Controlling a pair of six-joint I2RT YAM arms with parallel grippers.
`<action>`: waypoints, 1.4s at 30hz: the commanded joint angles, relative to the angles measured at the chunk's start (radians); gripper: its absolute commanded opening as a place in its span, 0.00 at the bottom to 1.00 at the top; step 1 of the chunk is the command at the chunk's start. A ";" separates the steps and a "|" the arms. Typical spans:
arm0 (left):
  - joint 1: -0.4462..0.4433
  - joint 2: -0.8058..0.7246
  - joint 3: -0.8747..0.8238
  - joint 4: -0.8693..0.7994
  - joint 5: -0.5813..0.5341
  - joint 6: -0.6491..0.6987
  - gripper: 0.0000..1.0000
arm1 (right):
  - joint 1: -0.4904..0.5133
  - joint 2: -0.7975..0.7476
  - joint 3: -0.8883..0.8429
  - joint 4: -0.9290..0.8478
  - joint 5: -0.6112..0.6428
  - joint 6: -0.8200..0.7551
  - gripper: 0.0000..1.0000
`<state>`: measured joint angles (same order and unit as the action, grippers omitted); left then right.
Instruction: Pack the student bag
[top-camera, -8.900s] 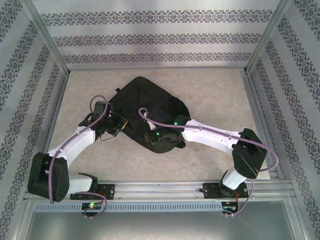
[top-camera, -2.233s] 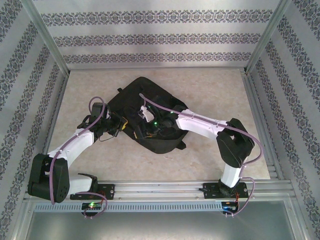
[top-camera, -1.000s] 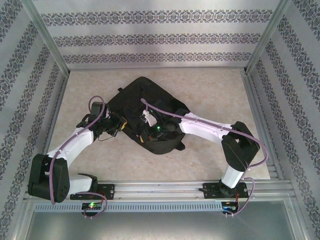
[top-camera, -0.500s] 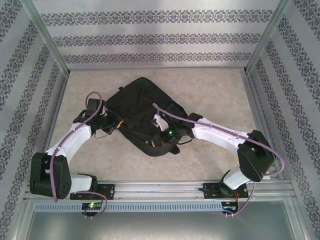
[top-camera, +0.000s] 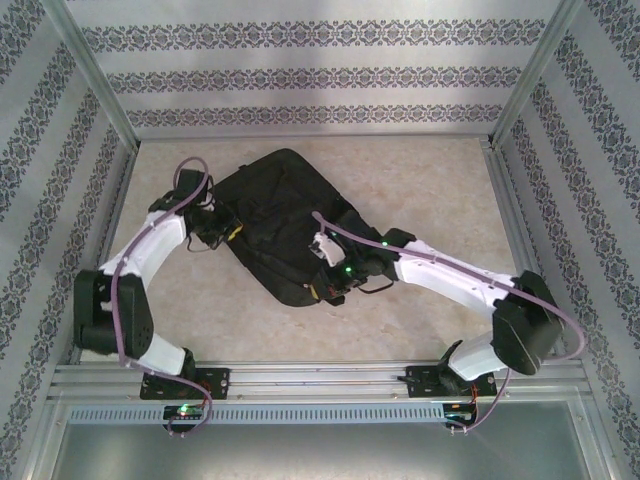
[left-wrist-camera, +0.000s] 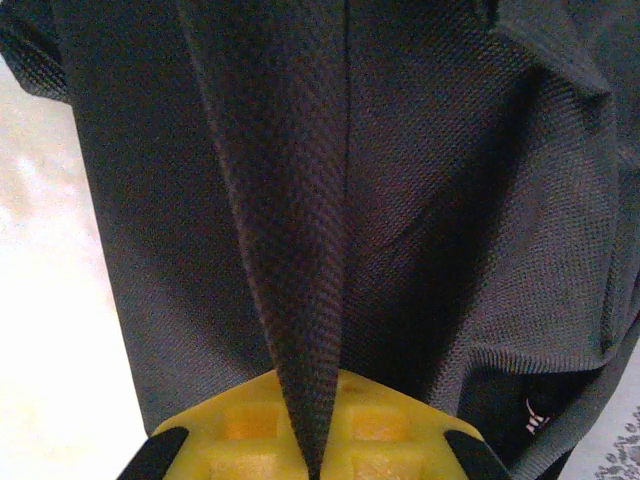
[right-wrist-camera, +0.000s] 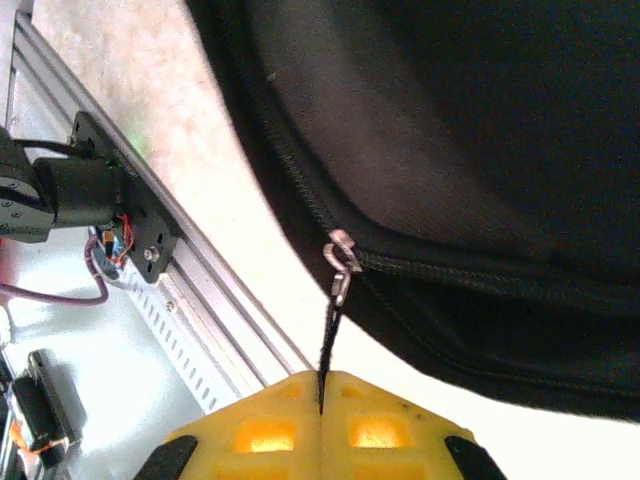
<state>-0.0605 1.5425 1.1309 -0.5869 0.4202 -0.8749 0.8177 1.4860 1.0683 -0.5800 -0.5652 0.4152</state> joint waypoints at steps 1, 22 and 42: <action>0.032 0.084 0.164 0.006 -0.029 0.119 0.22 | 0.066 0.089 0.104 0.040 -0.023 0.027 0.00; 0.025 -0.502 -0.254 -0.173 -0.043 -0.115 0.52 | 0.121 0.399 0.432 0.217 -0.031 0.169 0.00; -0.055 -0.397 -0.335 0.046 -0.067 -0.068 0.33 | 0.147 0.390 0.374 0.229 -0.047 0.169 0.00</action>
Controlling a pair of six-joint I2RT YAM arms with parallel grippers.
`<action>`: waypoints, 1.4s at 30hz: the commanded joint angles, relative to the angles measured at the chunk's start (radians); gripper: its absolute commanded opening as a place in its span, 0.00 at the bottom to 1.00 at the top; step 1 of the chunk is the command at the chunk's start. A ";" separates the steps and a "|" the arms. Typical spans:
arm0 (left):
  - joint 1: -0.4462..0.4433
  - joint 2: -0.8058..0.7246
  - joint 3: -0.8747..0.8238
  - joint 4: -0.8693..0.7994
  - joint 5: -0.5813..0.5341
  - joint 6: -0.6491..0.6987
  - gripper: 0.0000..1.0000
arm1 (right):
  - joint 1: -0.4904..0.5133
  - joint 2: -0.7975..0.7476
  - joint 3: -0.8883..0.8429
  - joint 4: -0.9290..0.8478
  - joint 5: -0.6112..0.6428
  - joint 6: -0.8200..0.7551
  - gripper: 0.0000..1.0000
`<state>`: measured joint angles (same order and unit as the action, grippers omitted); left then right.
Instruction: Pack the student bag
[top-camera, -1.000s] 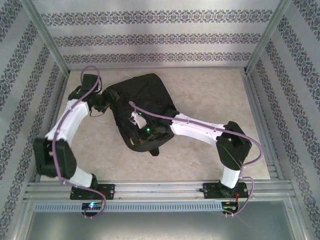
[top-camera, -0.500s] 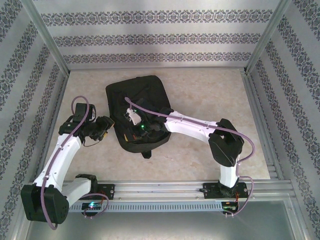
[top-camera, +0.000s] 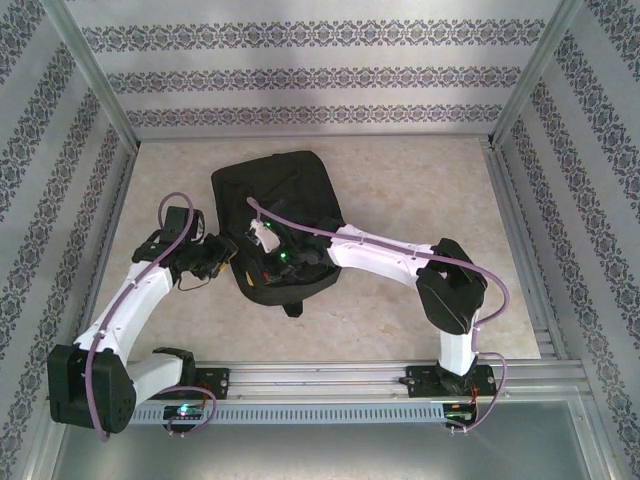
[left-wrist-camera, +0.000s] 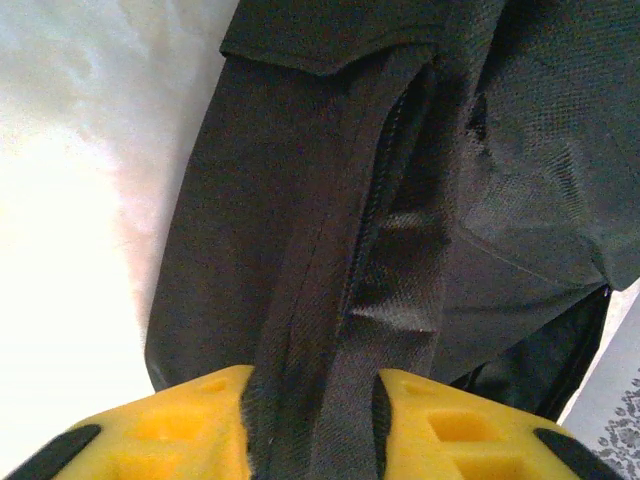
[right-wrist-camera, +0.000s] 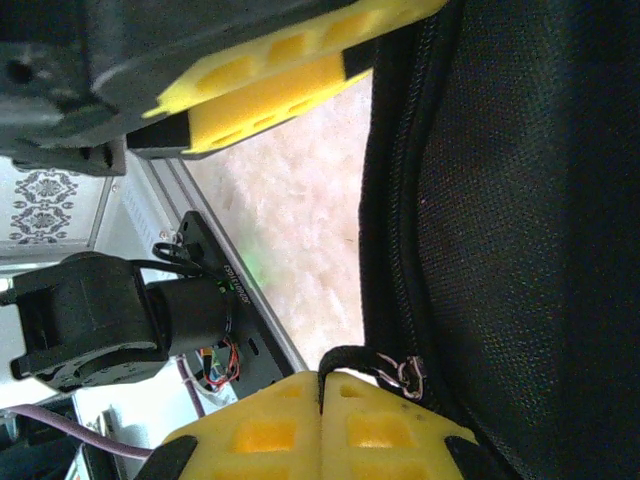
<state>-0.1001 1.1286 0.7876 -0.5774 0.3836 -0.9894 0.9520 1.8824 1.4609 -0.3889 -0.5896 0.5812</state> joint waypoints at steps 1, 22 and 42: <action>-0.015 0.024 0.014 0.028 -0.043 0.060 0.31 | 0.013 -0.012 -0.028 0.038 -0.020 0.002 0.00; 0.040 0.003 0.048 -0.099 -0.187 0.182 0.00 | -0.023 -0.186 -0.256 -0.065 0.008 -0.082 0.00; 0.101 0.076 0.164 -0.089 -0.238 0.195 0.00 | -0.135 -0.316 -0.369 -0.131 0.054 -0.181 0.00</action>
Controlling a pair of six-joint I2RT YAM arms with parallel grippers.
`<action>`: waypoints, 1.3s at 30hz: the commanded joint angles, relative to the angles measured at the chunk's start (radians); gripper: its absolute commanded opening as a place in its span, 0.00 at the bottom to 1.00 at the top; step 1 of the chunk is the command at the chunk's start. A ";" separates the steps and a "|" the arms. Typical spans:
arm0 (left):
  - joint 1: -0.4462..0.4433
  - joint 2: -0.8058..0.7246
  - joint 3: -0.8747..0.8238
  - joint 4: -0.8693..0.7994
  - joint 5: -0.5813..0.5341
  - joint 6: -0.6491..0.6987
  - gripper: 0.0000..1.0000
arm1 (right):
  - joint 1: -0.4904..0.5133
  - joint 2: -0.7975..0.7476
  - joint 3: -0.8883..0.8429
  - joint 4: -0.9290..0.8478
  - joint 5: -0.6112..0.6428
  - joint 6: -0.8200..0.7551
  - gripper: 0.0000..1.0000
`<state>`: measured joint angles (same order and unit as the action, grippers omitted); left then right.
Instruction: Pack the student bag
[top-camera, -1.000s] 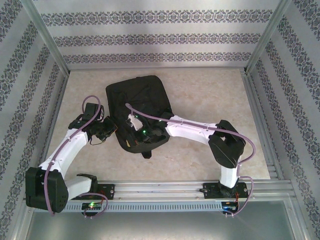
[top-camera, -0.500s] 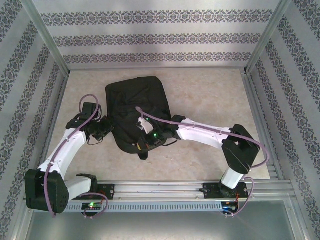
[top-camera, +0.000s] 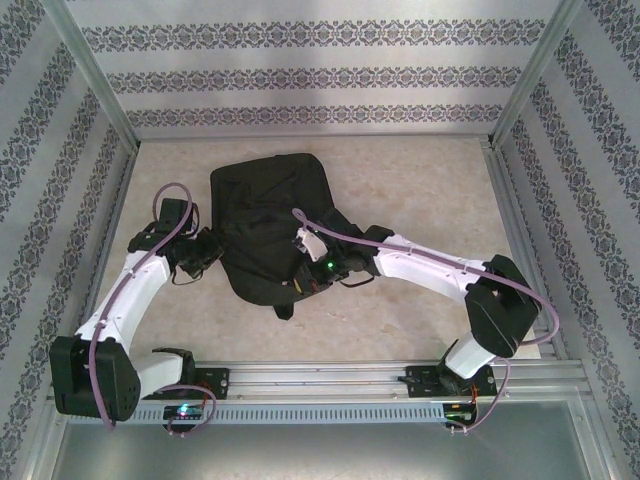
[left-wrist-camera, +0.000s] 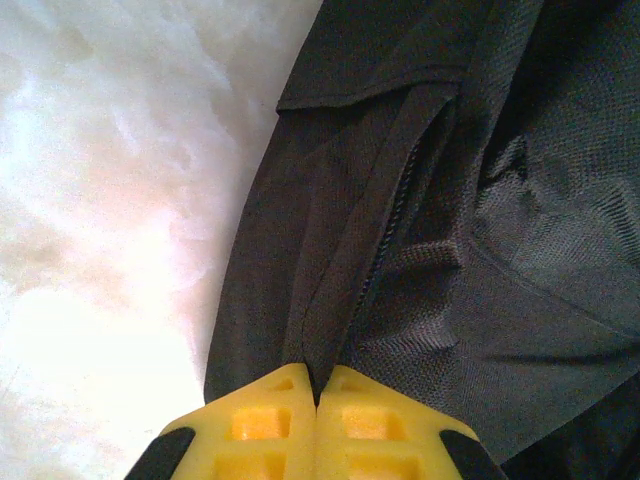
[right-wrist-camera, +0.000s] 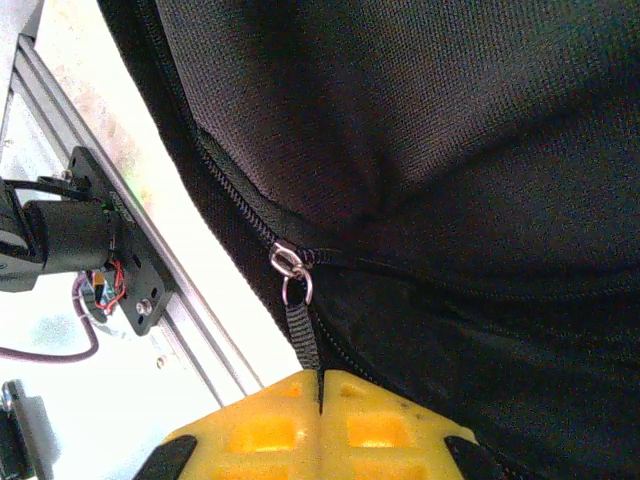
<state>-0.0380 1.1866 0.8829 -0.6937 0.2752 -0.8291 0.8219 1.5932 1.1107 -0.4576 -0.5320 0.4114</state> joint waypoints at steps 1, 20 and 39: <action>0.038 0.043 0.091 0.033 -0.103 0.042 0.00 | 0.009 -0.012 -0.003 -0.046 -0.013 -0.006 0.00; 0.040 0.073 0.282 -0.157 -0.169 0.052 0.59 | 0.122 0.390 0.480 0.110 -0.048 0.162 0.00; 0.001 -0.149 -0.071 -0.119 0.025 -0.195 0.48 | 0.123 0.384 0.417 0.155 -0.073 0.167 0.00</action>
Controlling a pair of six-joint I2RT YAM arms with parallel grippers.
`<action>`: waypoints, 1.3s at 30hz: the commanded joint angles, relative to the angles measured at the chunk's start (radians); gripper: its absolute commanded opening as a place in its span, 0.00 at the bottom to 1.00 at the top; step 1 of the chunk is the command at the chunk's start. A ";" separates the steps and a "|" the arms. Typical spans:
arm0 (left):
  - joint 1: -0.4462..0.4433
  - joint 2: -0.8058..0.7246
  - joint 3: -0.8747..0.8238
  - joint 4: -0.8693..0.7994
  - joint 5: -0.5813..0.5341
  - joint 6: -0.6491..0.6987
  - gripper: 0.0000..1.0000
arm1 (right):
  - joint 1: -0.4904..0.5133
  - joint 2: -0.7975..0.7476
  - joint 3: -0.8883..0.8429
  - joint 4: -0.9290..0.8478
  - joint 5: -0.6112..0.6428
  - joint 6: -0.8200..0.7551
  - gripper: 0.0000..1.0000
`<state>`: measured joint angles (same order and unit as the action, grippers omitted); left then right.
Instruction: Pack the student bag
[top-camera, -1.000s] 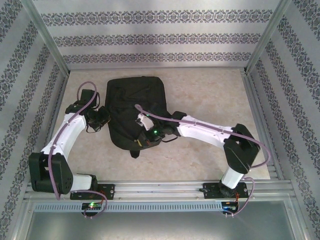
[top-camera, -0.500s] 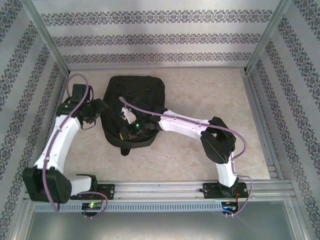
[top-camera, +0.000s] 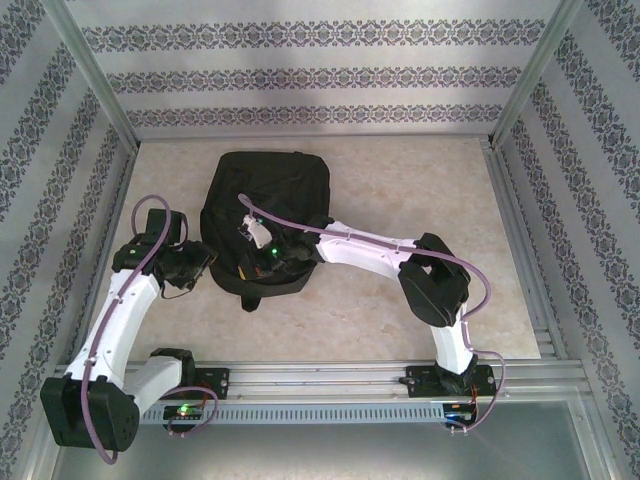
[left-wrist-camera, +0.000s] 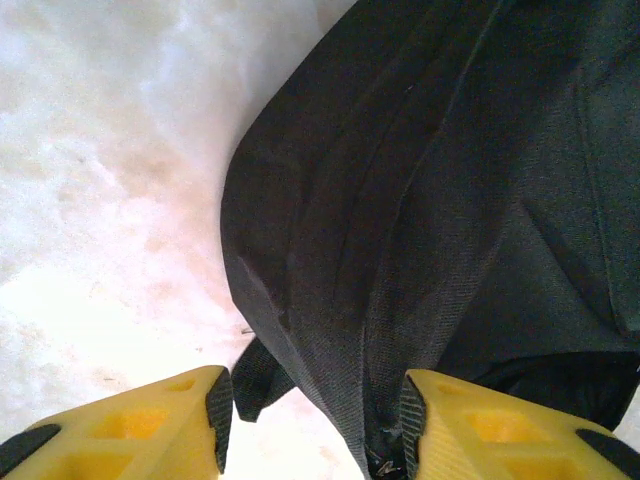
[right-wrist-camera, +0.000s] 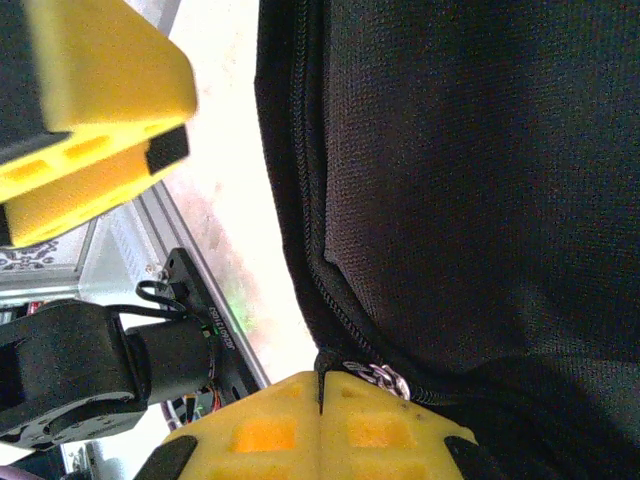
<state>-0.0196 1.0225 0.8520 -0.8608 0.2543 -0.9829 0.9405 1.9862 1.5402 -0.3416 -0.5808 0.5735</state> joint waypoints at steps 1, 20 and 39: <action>-0.024 0.019 -0.050 0.066 0.048 -0.050 0.48 | 0.004 -0.008 -0.015 0.041 -0.025 0.005 0.00; -0.049 0.073 -0.078 0.104 -0.090 0.045 0.00 | 0.010 -0.103 -0.143 -0.019 -0.052 -0.036 0.00; 0.057 0.066 -0.045 0.066 -0.106 0.130 0.00 | -0.095 -0.281 -0.340 -0.123 0.024 -0.112 0.00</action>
<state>-0.0025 1.0958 0.7822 -0.7666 0.2310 -0.8932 0.8684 1.7546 1.2293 -0.3740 -0.5793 0.4984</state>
